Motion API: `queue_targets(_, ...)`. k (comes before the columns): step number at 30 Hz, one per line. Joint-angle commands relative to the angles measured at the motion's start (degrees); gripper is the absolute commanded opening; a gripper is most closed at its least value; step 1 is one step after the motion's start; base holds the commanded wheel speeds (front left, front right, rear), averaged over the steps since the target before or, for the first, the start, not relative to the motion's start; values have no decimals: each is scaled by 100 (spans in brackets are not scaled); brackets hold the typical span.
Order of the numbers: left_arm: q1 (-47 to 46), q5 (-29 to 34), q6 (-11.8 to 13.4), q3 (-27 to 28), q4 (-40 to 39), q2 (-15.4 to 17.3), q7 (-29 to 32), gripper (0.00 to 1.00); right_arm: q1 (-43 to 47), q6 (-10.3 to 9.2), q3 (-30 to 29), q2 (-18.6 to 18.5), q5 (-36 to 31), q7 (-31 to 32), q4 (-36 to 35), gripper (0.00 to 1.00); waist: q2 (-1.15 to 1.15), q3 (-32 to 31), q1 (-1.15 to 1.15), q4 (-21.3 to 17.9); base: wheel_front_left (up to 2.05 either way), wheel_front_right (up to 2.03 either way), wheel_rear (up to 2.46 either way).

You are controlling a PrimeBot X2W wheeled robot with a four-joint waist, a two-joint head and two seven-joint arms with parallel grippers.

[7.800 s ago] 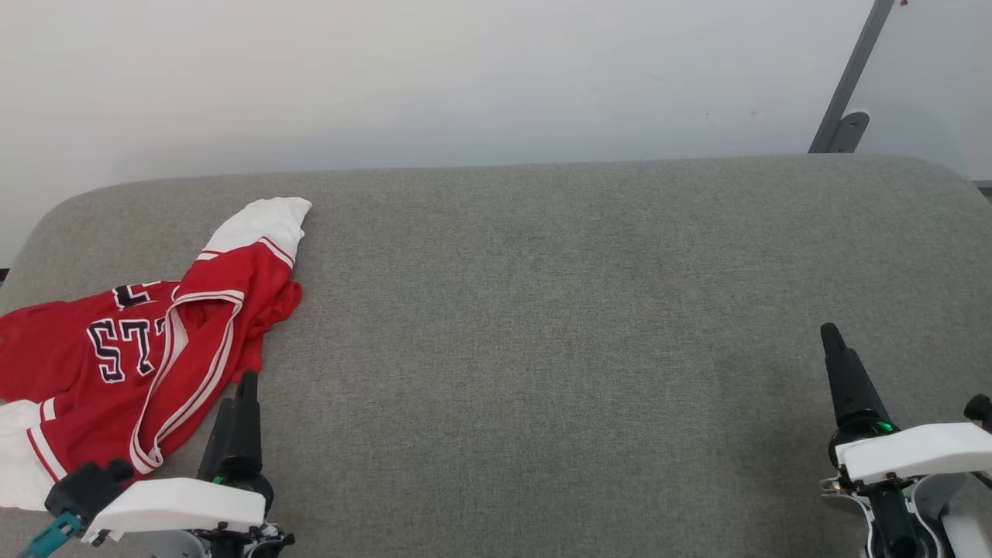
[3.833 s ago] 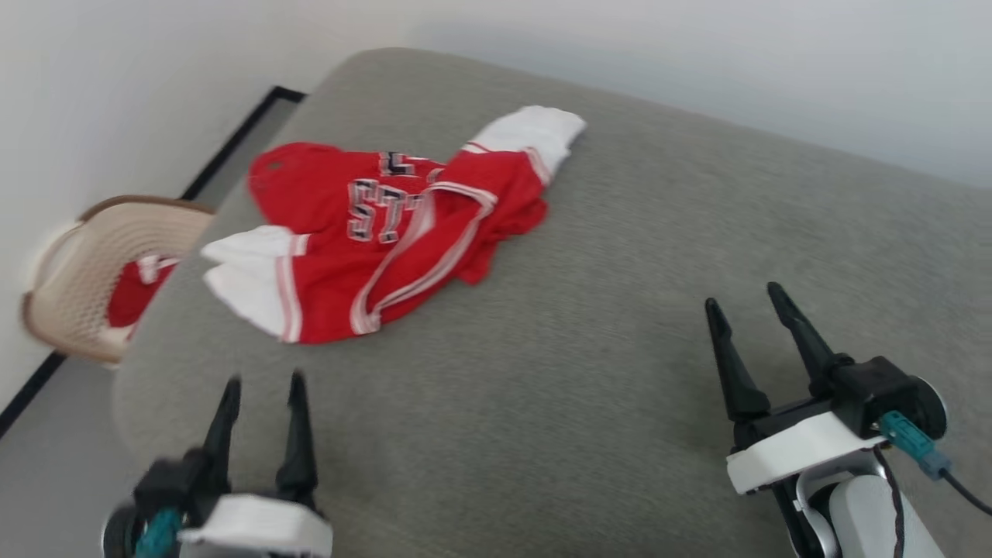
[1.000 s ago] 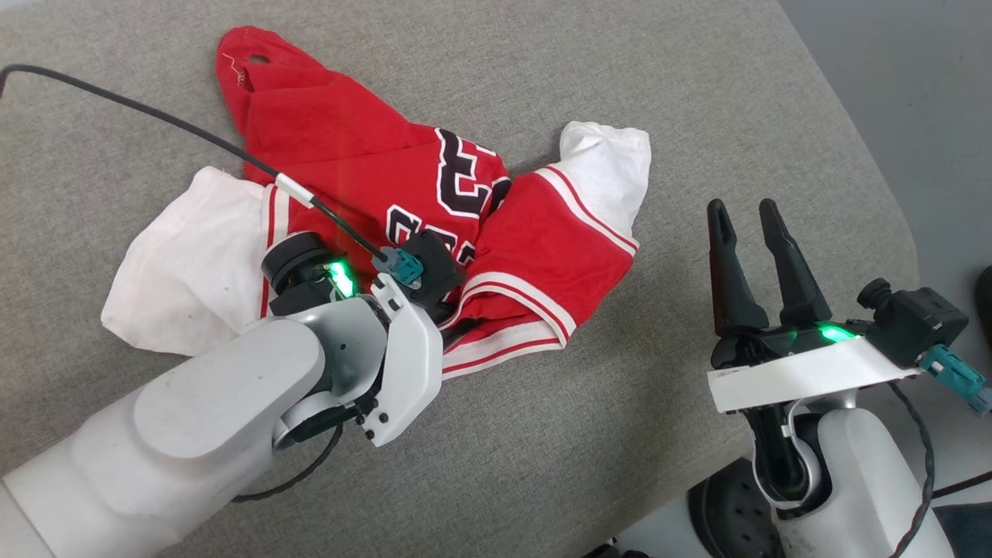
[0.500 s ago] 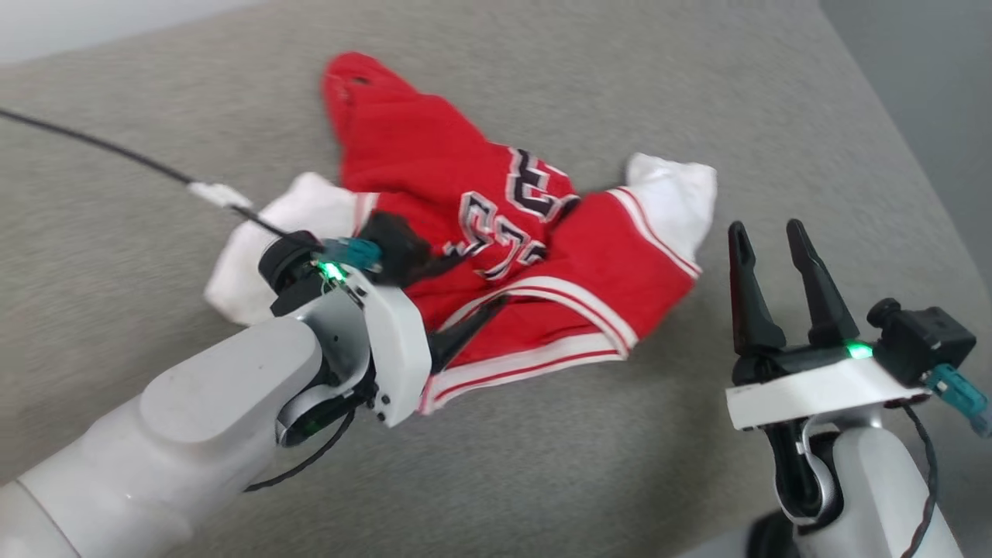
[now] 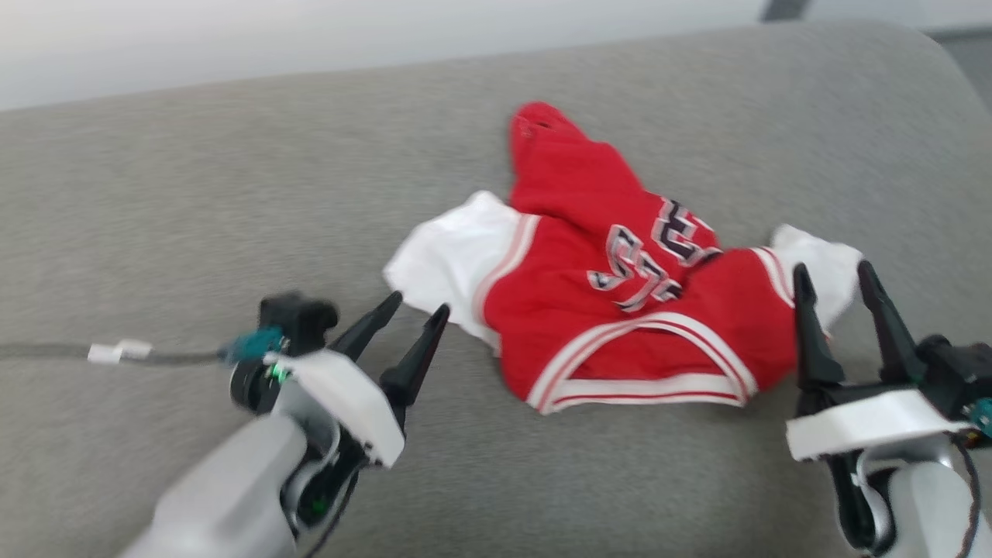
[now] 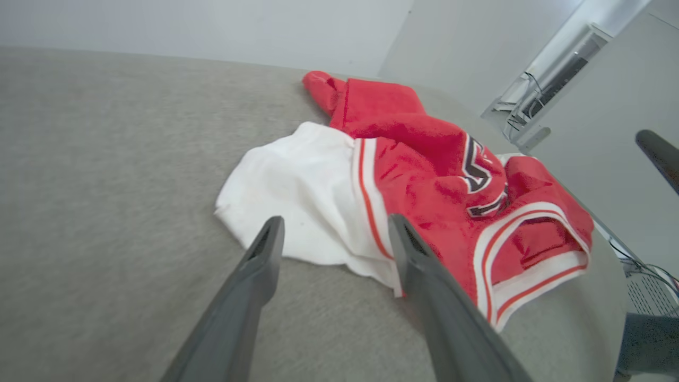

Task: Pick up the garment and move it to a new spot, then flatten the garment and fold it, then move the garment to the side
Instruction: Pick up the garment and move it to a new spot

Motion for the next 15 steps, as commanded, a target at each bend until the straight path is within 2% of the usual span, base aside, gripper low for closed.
queue_targets(1, 367, 225, 23, 395, 2, -117, -26, 100, 114, 0, -72, -57, -36, -28, 6, 100, 0, -308, 0, 459, 0, 0, 0)
queue_targets(7, 1640, 1263, 43, 2261, -167, -569, -29, 100, 392, 0, -230, -227, -55, -29, 4, 100, 0, -505, 0, 863, 0, 0, 0)
queue_targets(15, 2944, 3002, 43, 4132, -861, -1076, -30, 100, 803, 0, -467, -254, -42, -29, -101, 100, 0, -816, 0, 1114, 0, 0, 0)
